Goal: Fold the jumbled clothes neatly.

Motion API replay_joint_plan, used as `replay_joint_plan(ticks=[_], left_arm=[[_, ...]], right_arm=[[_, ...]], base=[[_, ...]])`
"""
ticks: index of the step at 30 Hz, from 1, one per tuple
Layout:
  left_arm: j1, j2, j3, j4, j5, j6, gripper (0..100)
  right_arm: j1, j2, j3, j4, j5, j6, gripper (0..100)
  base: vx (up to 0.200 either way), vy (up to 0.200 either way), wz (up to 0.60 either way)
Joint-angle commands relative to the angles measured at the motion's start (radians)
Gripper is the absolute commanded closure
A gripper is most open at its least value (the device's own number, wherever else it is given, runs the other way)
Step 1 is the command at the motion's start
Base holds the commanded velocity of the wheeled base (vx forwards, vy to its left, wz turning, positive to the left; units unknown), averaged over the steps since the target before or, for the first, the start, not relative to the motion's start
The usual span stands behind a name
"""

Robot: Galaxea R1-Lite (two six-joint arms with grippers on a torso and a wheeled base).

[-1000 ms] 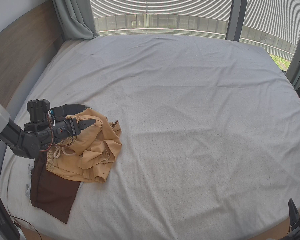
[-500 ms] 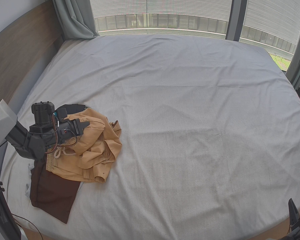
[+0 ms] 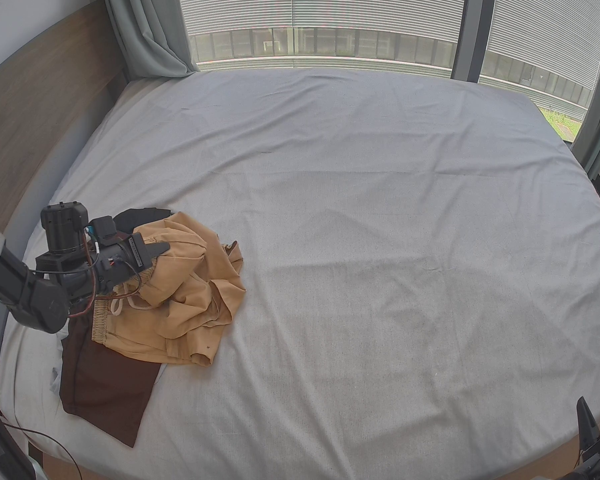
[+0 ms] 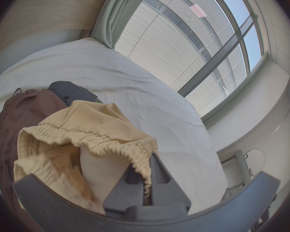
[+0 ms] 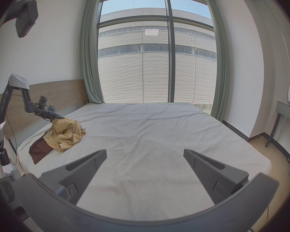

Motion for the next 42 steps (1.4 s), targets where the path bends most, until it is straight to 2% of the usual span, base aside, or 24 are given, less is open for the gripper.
replay_joint_plan(ticks=[1, 12, 22, 28, 33, 36, 42], left_arm=[[-0.017, -0.18, 0.119, -0.013, -0.016, -0.058, 100], [-0.042, -0.22, 0.222, -0.211, -0.04, -0.195, 100], [-0.057, -0.205, 0.308, -0.363, -0.051, -0.195, 100], [-0.077, -0.223, 0.337, -0.382, -0.077, -0.192, 100], [-0.097, -0.269, 0.391, -0.385, -0.143, -0.195, 100], [-0.109, -0.269, 0.394, -0.388, -0.142, -0.199, 100], [-0.184, -0.283, 0.42, -0.414, -0.116, -0.236, 100]], right_arm=[[0.0, -0.016, 0.018, 0.001, 0.0, 0.001, 0], [-0.001, -0.016, 0.018, -0.001, 0.0, 0.001, 0], [-0.001, -0.016, 0.018, -0.001, 0.0, -0.001, 0], [-0.001, -0.016, 0.018, -0.001, 0.0, 0.001, 0], [-0.001, -0.016, 0.018, -0.001, 0.0, 0.001, 0], [-0.001, -0.016, 0.018, -0.001, -0.001, 0.001, 0], [-0.001, -0.016, 0.018, -0.001, -0.001, -0.001, 0]], base=[[0.0, 0.0, 0.0], [0.0, 0.0, 0.0], [0.0, 0.0, 0.0], [0.0, 0.0, 0.0], [0.0, 0.0, 0.0], [0.0, 0.0, 0.0], [0.0, 0.0, 0.0]])
